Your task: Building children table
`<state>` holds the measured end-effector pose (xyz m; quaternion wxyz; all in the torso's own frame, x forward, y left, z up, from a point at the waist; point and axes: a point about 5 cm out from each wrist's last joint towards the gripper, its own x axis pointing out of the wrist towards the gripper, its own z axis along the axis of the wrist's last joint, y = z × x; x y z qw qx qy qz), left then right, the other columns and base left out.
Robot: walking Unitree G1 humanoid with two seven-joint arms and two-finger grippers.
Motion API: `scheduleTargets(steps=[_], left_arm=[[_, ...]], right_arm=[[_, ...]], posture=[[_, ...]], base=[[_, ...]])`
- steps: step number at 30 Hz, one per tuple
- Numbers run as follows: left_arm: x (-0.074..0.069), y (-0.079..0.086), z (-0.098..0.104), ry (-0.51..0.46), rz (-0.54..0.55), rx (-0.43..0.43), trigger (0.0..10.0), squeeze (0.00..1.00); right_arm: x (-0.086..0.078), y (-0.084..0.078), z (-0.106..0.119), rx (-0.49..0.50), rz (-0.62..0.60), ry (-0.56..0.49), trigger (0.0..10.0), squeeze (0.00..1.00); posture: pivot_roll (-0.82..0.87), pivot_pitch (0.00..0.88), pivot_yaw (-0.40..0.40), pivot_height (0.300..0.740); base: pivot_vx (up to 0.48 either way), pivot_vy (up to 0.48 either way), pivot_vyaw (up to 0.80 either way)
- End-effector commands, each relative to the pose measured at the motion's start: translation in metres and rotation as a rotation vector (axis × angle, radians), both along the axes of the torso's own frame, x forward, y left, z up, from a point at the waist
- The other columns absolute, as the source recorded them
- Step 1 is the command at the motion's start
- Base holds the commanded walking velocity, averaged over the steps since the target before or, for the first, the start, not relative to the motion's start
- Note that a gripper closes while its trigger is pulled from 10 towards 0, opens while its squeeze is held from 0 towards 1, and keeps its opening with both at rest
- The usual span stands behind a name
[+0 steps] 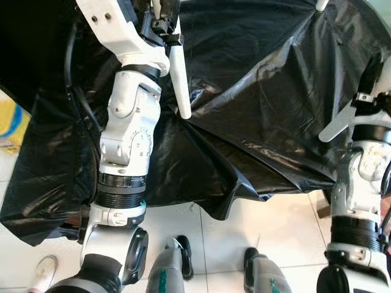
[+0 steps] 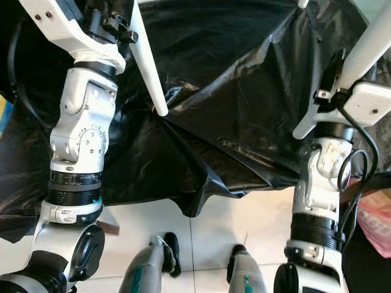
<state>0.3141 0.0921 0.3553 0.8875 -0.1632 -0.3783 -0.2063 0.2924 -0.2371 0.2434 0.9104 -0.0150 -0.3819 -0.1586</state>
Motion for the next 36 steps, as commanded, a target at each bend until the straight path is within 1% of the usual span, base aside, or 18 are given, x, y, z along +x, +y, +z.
scheduleTargets(steps=[1,5,7,10,11,14,15,16,19,20,21,22,23,24,25,26,33,36], left_arm=[[-0.018,0.003,0.026,-0.137,-0.064,-0.078,0.0,0.0],[-0.018,0.0,0.021,-0.126,-0.088,-0.057,0.0,0.0],[-0.017,0.002,0.018,-0.133,-0.083,-0.049,0.0,0.0],[-0.016,0.003,0.017,-0.134,-0.07,-0.04,0.0,0.0],[-0.01,0.007,0.009,-0.116,-0.04,-0.027,0.0,0.0],[-0.007,0.007,0.003,-0.095,-0.018,-0.007,0.0,0.0],[-0.006,0.006,-0.004,-0.069,-0.01,0.006,0.0,0.0],[-0.006,0.004,-0.012,-0.054,-0.028,0.018,0.0,0.0],[-0.006,0.003,-0.017,-0.043,-0.041,0.026,0.0,0.0],[-0.013,0.006,-0.01,-0.045,-0.047,0.037,1.4,0.0],[-0.013,0.006,-0.01,-0.045,-0.047,0.037,1.4,0.0],[-0.019,0.011,-0.003,-0.043,-0.053,0.064,10.0,0.0],[-0.024,0.014,0.002,-0.042,-0.056,0.083,10.0,0.0],[-0.024,0.014,0.002,-0.042,-0.056,0.083,10.0,0.0],[-0.027,0.016,0.004,-0.035,-0.081,0.098,10.0,0.04],[-0.029,0.018,0.004,-0.038,-0.101,0.111,10.0,1.0],[-0.036,0.016,0.003,-0.092,-0.157,0.175,10.0,1.0],[-0.037,0.016,0.002,-0.09,-0.169,0.185,10.0,1.0]], right_arm=[[0.005,0.013,-0.056,0.064,0.05,0.241,0.0,0.0],[0.005,0.021,-0.052,0.045,0.07,0.227,0.0,0.0],[0.005,0.02,-0.049,0.034,0.081,0.202,0.0,0.0],[0.006,0.018,-0.048,0.031,0.082,0.2,0.0,0.0],[0.009,0.013,-0.044,0.008,0.089,0.194,0.0,0.0],[0.01,0.012,-0.041,-0.017,0.096,0.194,0.0,0.0],[0.01,0.012,-0.04,-0.023,0.107,0.198,0.0,0.0],[0.009,0.011,-0.039,-0.031,0.116,0.205,0.0,0.0],[0.008,0.011,-0.039,-0.037,0.122,0.209,0.0,0.0],[0.008,0.01,-0.039,-0.04,0.129,0.219,2.4,0.0],[0.008,0.01,-0.039,-0.04,0.129,0.219,2.4,0.0],[0.009,0.01,-0.042,-0.052,0.141,0.235,10.0,0.0],[0.01,0.01,-0.044,-0.059,0.151,0.247,10.0,0.0],[0.01,0.01,-0.044,-0.059,0.151,0.247,10.0,0.0],[0.01,0.01,-0.046,-0.07,0.162,0.255,10.0,0.0],[0.011,0.011,-0.046,-0.078,0.171,0.257,10.0,1.0],[0.015,0.01,-0.045,-0.104,0.187,0.254,10.0,1.0],[0.015,0.011,-0.045,-0.111,0.197,0.256,10.0,1.0]], posture=[[0.04,0.244,0.172,0.74],[0.04,0.233,0.17,0.74],[0.04,0.217,0.168,0.74],[0.04,0.207,0.165,0.74],[0.04,0.232,0.156,0.74],[0.04,0.238,0.154,0.74],[0.04,0.245,0.143,0.74],[0.04,0.248,0.138,0.74],[0.04,0.248,0.138,0.74],[0.04,0.252,0.122,0.74],[0.04,0.252,0.122,0.74],[0.04,0.259,0.114,0.74],[0.04,0.258,0.111,0.74],[0.04,0.258,0.111,0.74],[0.04,0.258,0.111,0.74],[0.04,0.258,0.11,0.74],[0.04,0.251,0.109,0.74],[0.04,0.248,0.11,0.74]], base=[[0.0,0.0,0.0],[0.0,0.0,0.0],[0.0,0.0,0.0],[0.0,0.0,0.0],[0.0,0.0,0.0],[0.0,0.0,0.0],[0.0,0.0,0.0],[0.0,0.0,0.0],[0.0,0.0,0.0],[0.0,0.0,0.0],[0.0,0.0,0.0],[0.0,0.0,0.0],[0.0,0.0,0.0],[0.0,0.0,0.0],[0.0,0.0,0.0],[0.0,0.0,0.0],[0.0,0.0,0.0],[0.0,0.0,0.0]])
